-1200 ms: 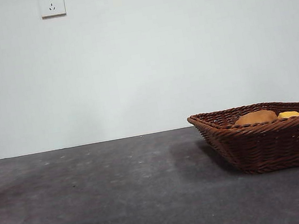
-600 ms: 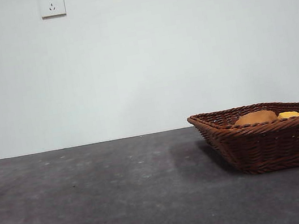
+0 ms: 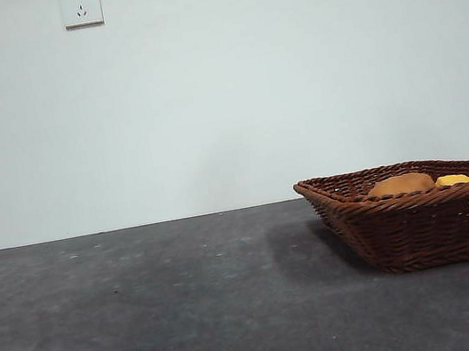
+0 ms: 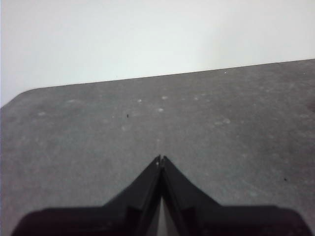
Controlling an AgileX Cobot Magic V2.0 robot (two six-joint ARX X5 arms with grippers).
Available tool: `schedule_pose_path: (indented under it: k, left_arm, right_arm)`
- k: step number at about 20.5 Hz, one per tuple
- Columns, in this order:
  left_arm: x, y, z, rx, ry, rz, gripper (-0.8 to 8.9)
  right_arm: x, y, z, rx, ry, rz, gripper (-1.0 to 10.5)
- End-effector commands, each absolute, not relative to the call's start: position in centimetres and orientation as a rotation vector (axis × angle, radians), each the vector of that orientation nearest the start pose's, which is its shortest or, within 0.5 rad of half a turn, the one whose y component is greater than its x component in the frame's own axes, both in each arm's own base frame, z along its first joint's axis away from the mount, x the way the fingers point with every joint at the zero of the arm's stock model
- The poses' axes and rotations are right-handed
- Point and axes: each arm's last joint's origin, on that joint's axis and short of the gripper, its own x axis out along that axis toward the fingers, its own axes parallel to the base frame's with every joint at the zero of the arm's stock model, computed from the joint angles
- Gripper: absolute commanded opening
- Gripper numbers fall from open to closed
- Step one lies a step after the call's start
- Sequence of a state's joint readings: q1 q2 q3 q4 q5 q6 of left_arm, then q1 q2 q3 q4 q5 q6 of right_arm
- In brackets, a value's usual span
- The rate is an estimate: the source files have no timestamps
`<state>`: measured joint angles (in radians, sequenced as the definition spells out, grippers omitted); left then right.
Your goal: Help me put the vegetables on the table into the basket
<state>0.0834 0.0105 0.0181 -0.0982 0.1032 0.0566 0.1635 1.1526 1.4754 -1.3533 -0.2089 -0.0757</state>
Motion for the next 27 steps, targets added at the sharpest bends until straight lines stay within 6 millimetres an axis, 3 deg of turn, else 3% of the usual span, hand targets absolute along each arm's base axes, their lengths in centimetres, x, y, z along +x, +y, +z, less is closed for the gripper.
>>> schedule_pose_path:
  k: [1, 21, 24, 27]
  left_arm:
    - [9.7, 0.5, 15.3, 0.018, 0.122, -0.016, -0.04]
    - [9.7, 0.5, 14.9, 0.013, 0.169, -0.02, -0.04]
    - [9.7, 0.5, 14.9, 0.013, 0.169, -0.02, -0.04]
    - [9.7, 0.5, 14.9, 0.013, 0.169, -0.02, -0.04]
  right_arm:
    - [17.1, 3.4, 39.6, -0.05, 1.043, 0.379, 0.0]
    - [17.3, 3.4, 40.0, -0.064, 0.981, 0.379, 0.0]
    - [15.6, 2.7, 42.0, -0.093, 0.756, 0.327, 0.0]
    - [12.3, 1.9, 44.0, -0.037, 0.453, 0.292, 0.0]
